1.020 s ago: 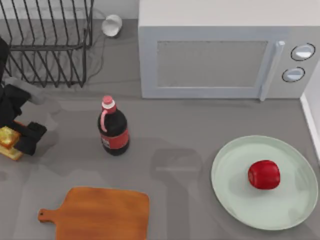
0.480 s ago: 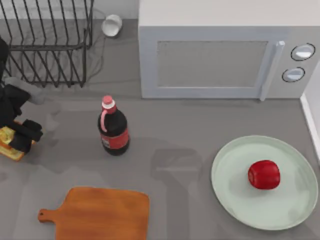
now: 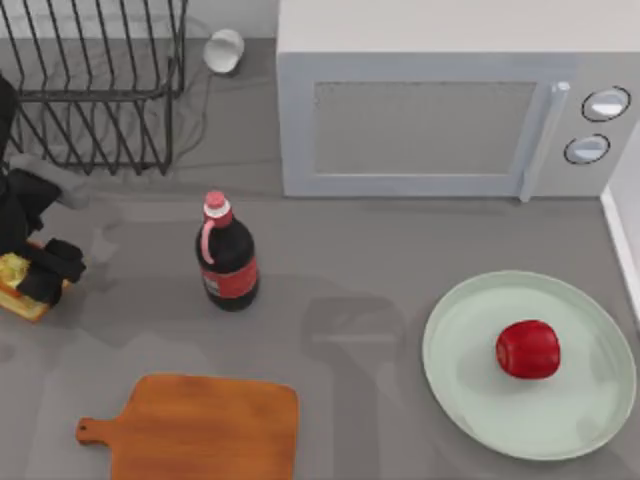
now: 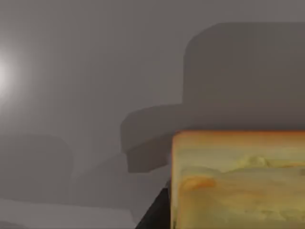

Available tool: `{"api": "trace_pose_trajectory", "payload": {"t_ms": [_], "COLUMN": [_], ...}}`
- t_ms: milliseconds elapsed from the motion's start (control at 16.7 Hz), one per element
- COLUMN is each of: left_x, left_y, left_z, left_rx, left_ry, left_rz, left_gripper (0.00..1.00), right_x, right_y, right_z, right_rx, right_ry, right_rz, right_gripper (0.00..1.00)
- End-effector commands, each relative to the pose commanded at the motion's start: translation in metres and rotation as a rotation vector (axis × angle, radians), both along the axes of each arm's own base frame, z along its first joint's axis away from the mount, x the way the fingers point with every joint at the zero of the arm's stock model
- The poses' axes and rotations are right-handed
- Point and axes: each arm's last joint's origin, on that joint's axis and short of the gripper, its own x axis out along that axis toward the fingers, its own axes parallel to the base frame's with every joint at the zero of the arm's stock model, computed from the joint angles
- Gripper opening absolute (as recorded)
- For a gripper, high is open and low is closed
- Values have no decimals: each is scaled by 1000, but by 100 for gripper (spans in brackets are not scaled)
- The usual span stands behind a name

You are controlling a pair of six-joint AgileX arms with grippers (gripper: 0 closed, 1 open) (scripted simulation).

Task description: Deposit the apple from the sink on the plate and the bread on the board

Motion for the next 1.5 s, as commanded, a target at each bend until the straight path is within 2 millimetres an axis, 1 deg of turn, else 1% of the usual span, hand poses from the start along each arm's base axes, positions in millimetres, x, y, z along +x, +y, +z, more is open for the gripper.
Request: {"api": "trace_pose_trajectory", "payload": {"t_ms": [60,180,480,600,660,900,1020,1140,1260,1380,1500], "left_x": [1,4,2,0,0,0,-2,-8,-17,-33,-53], "left_y": [0,1,0,0,0,0,-8,-24,-47,-73,-99], "left_z": [3,18,79,96,99,97,97,97,95,91,86], "left_rx": [0,-1,-1,0,0,0,1,3,6,9,14], "left_ry": [0,2,17,4,0,3,3,2,6,13,24], "left_rz": [2,2,-3,-1,-1,0,12,42,89,143,209], "left_gripper": [0,0,0,0,0,0,0,0,0,0,0], "right_x": [0,0,0,0,0,0,0,0,0,0,0], "right_y": [0,0,0,0,0,0,0,0,0,0,0], "right_z": [0,0,0,0,0,0,0,0,0,0,0], "right_rx": [0,0,0,0,0,0,0,0,0,0,0], "right_ry": [0,0,0,0,0,0,0,0,0,0,0], "right_rz": [0,0,0,0,0,0,0,0,0,0,0], "right_gripper": [100,100,100,100,100,100,100,100,100,100,100]}}
